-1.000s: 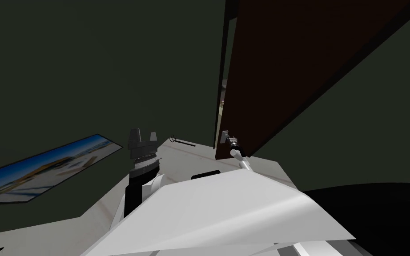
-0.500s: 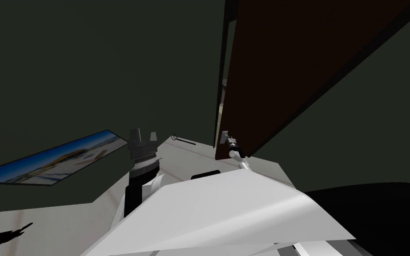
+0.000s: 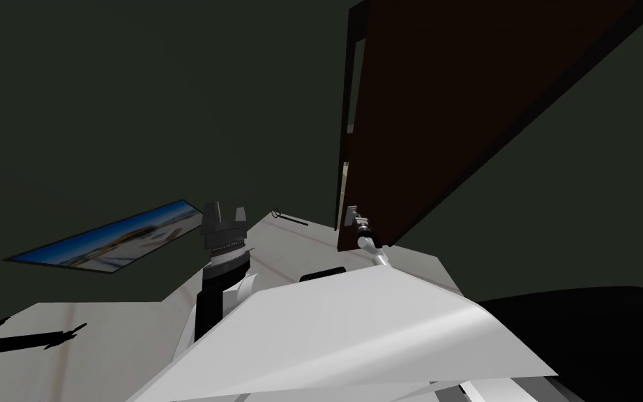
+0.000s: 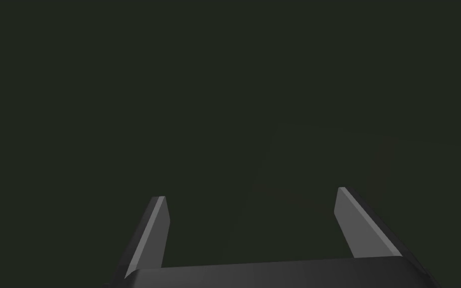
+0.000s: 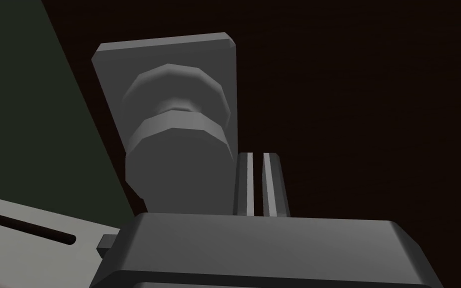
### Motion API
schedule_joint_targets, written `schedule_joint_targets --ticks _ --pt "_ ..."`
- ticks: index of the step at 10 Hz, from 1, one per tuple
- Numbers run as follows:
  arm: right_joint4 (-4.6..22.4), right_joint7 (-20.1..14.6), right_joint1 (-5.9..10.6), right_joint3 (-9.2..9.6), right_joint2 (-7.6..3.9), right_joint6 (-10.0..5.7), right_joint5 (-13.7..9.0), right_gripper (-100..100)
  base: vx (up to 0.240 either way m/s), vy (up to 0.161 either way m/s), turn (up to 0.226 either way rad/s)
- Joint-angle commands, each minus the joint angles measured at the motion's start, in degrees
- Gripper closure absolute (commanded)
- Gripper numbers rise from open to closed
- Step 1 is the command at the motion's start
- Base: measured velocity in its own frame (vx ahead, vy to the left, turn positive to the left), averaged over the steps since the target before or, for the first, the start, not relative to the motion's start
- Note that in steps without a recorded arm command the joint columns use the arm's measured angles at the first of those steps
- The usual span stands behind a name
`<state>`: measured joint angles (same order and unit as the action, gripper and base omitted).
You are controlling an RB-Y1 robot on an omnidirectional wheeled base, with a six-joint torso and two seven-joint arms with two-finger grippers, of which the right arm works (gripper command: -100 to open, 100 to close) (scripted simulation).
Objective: Pull the door open
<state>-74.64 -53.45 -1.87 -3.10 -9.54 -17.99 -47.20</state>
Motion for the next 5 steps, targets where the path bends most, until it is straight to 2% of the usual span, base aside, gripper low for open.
schedule_joint_targets --ticks 1,3,5 --pt "-0.11 -0.48 0.29 1.80 0.46 -0.65 0.30 -100 -0.042 -0.024 0.041" --pt "-0.38 -0.77 0.08 2.85 0.48 -1.31 0.48 -100 -0.081 -0.048 0.073" --pt "-0.38 -0.77 0.08 2.85 0.48 -1.31 0.48 -100 -0.040 -0.028 0.008"
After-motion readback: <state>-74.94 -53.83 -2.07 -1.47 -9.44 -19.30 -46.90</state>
